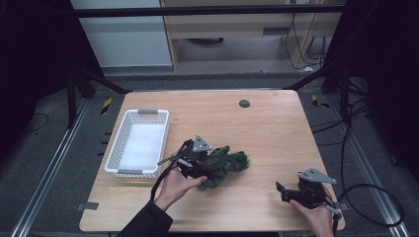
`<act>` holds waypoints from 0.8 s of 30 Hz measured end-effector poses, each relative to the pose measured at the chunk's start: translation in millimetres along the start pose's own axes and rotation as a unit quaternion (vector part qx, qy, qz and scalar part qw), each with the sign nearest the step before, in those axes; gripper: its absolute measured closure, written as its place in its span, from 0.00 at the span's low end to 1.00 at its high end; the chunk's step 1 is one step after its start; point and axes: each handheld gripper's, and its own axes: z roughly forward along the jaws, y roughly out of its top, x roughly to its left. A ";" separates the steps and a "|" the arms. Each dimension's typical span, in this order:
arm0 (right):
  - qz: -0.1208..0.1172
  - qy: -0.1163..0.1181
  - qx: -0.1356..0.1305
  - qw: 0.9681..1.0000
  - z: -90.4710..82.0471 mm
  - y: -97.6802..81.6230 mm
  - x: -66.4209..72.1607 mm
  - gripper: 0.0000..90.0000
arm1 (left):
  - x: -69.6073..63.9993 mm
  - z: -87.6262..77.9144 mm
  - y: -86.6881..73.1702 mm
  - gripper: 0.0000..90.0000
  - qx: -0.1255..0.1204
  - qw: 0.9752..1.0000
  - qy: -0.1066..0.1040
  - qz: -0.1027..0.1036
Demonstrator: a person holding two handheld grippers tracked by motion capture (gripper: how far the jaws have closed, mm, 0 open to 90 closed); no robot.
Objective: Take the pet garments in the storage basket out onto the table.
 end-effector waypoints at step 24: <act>0.004 -0.003 -0.004 1.000 -2.1 0.1 0.1 0.10 | 14.6 -62.0 -44.9 0.28 -0.029 0.999 0.028 -0.011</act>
